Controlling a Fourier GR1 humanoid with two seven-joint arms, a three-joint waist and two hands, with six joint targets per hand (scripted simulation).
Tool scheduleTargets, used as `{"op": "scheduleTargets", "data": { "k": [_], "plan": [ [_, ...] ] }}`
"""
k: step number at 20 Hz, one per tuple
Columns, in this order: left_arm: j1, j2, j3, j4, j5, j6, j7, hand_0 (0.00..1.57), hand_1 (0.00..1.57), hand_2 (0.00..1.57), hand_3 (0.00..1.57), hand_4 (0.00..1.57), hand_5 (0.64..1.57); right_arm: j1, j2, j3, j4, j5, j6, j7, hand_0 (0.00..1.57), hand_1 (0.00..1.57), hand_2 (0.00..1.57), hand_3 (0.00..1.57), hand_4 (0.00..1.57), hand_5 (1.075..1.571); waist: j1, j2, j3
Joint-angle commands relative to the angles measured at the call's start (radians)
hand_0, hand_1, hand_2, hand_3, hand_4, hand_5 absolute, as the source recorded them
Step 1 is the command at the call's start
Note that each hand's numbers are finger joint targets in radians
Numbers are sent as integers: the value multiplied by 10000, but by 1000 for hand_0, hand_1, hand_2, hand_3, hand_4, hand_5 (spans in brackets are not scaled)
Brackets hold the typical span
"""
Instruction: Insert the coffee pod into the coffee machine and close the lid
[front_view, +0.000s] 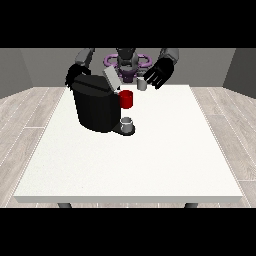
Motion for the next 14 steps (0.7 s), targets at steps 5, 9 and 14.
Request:
{"op": "scheduleTargets", "data": {
  "k": [5, 9, 14],
  "plan": [
    [-1670, 486, 330, 75, 81, -503, 538, 1284, 1284, 1340, 1276, 519, 1571, -954, 67, -188, -81, 125, -451, 37, 0, 0, 0, 0, 514, 1571, -351, 761, 3],
    [-1227, 107, 91, 174, -310, 144, 514, 1281, 1281, 1306, 1226, 501, 1571, -439, 66, 107, -319, 286, -337, 130, 0, 0, 0, 0, 548, 1571, -518, 677, 1],
    [-1056, -110, 110, 311, -234, 35, 259, 1307, 1307, 1328, 1239, 487, 1571, -518, -185, -221, -421, 118, -287, 209, 0, 0, 0, 0, 526, 1571, -507, 822, 1]
  ]
}}
